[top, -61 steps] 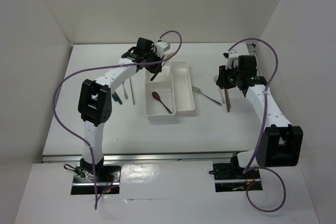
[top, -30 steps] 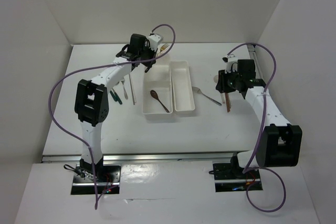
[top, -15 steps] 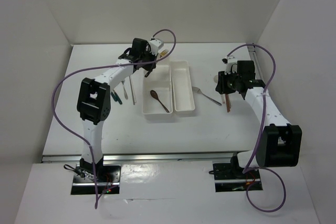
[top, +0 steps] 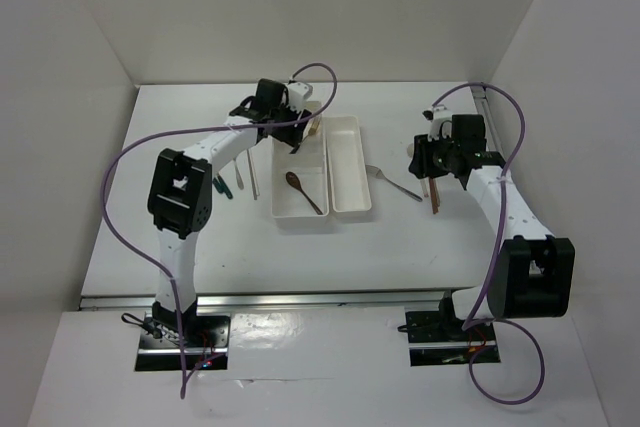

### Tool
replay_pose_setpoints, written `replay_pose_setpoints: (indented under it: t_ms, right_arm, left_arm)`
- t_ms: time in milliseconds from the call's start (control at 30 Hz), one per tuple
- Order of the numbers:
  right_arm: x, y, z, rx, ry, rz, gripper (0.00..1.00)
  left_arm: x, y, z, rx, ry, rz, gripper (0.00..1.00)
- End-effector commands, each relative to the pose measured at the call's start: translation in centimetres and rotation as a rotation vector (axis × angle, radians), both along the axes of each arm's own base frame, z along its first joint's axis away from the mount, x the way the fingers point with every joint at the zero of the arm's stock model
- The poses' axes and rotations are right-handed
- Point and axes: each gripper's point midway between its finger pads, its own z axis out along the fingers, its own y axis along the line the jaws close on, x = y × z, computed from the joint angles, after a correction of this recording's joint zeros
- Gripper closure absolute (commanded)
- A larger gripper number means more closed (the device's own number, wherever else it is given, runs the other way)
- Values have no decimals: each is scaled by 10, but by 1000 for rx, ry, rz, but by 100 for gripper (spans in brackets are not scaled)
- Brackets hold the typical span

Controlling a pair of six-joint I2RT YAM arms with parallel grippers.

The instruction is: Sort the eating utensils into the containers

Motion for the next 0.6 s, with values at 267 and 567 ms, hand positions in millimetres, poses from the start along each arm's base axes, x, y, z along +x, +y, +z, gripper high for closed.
replay_pose_setpoints:
  t_ms: [267, 567]
  right_arm:
    - [26, -4, -20, -46, -61, 51, 62]
    - [0, 27, -67, -209, -88, 394, 53]
  left_arm:
    - [-22, 6, 193, -176, -279, 61, 25]
    - [-65, 66, 212, -161, -264, 159, 25]
